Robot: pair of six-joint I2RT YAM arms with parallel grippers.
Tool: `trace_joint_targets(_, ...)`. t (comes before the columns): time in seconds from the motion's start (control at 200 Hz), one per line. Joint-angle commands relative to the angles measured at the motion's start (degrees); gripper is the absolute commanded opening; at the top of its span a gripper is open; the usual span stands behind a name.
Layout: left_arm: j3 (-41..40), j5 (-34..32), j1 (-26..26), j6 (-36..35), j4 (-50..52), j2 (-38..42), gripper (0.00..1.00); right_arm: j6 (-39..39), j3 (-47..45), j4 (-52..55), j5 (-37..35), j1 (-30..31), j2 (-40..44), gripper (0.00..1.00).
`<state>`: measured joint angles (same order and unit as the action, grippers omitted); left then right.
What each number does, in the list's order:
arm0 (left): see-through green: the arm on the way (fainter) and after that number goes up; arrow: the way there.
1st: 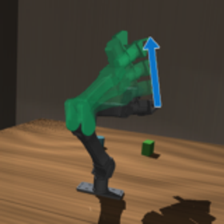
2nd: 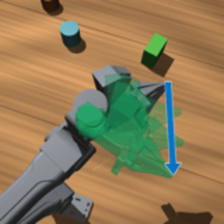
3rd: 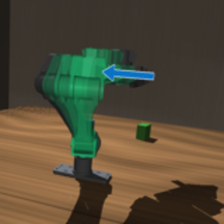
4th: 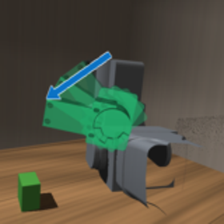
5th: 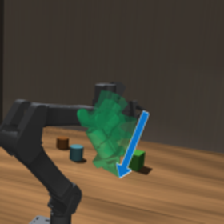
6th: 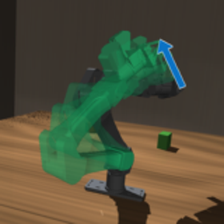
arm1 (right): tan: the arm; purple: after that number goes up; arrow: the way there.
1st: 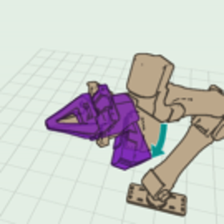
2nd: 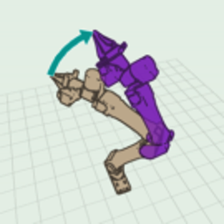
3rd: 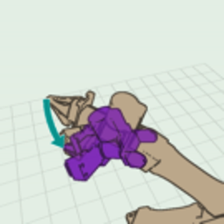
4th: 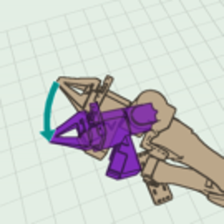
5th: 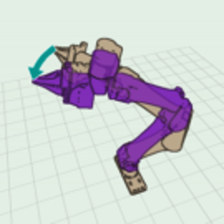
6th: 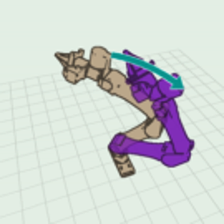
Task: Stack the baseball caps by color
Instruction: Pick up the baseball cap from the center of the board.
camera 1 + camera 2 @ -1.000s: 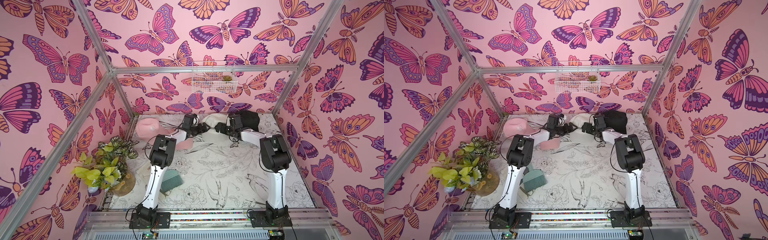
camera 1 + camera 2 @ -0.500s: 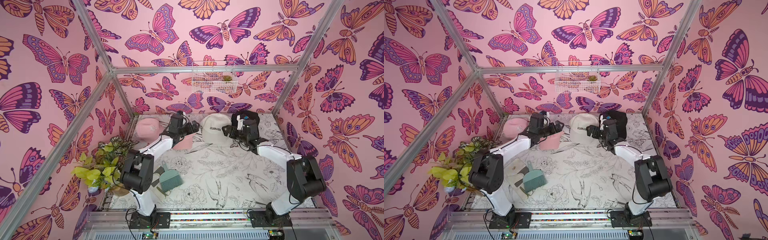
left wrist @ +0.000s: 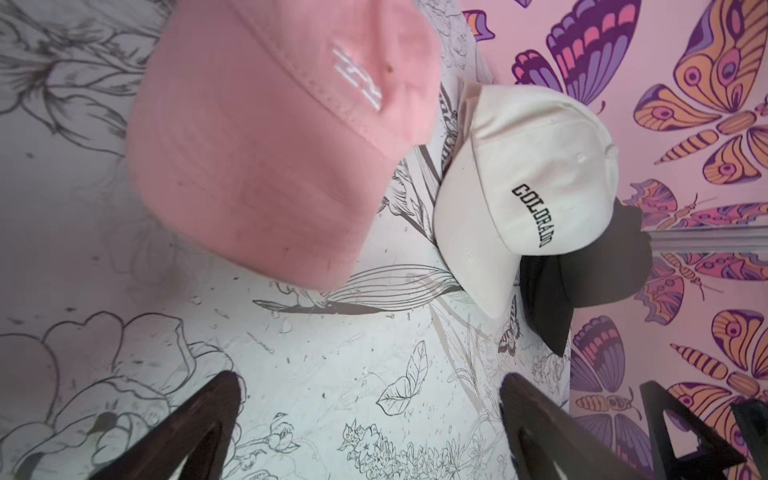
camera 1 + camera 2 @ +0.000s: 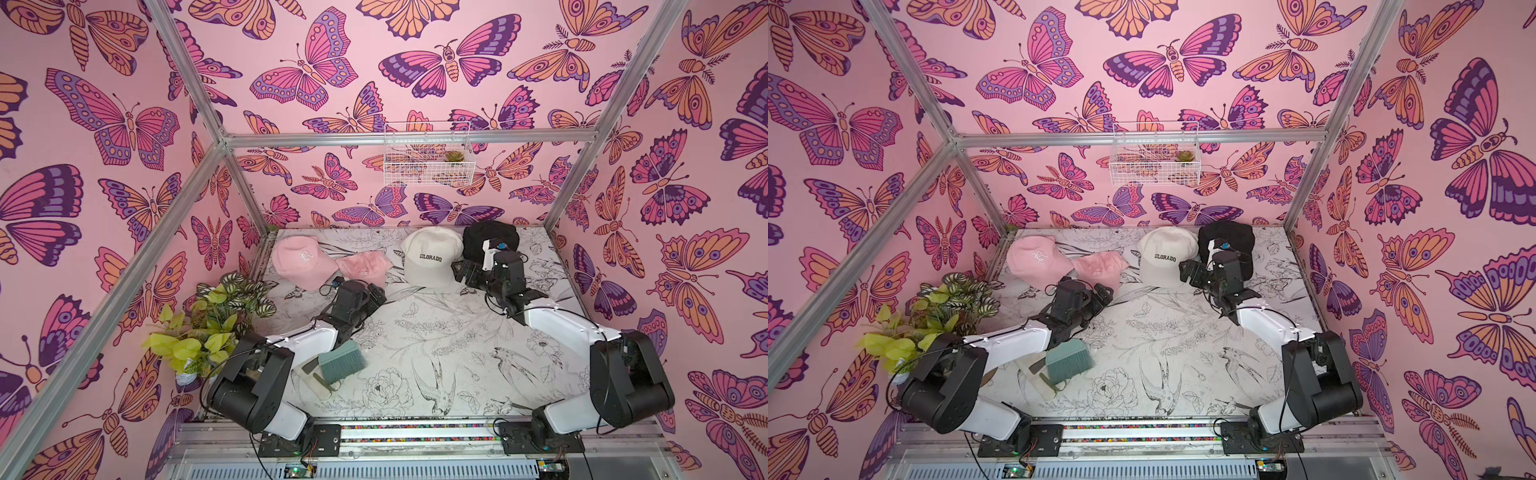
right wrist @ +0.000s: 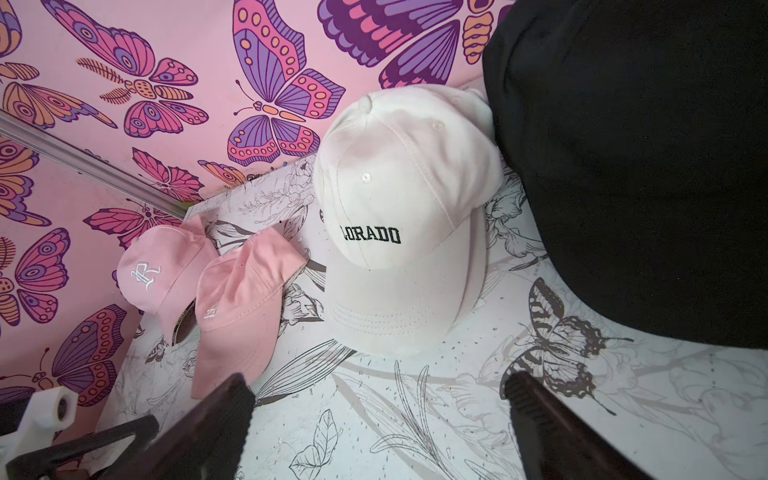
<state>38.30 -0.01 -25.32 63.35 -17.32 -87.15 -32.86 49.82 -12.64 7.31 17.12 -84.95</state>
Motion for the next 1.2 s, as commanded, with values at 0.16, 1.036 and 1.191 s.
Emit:
trace_joint_targets(0.16,-3.24,-2.66,1.64,11.39,-19.36,-8.48,0.97,-2.82,1.86,0.83,1.0,0.25,0.55,0.98)
trace_joint_targets(1.036,4.1,12.51,9.12,-7.15,-24.17,-8.53,0.0,-4.84,2.23,-0.58,2.1,0.11,5.65,0.99)
trace_joint_targets(1.191,13.76,29.92,11.42,-18.88,-8.24,-3.27,0.0,-6.16,6.21,-0.29,13.71,-1.53,4.77,0.99)
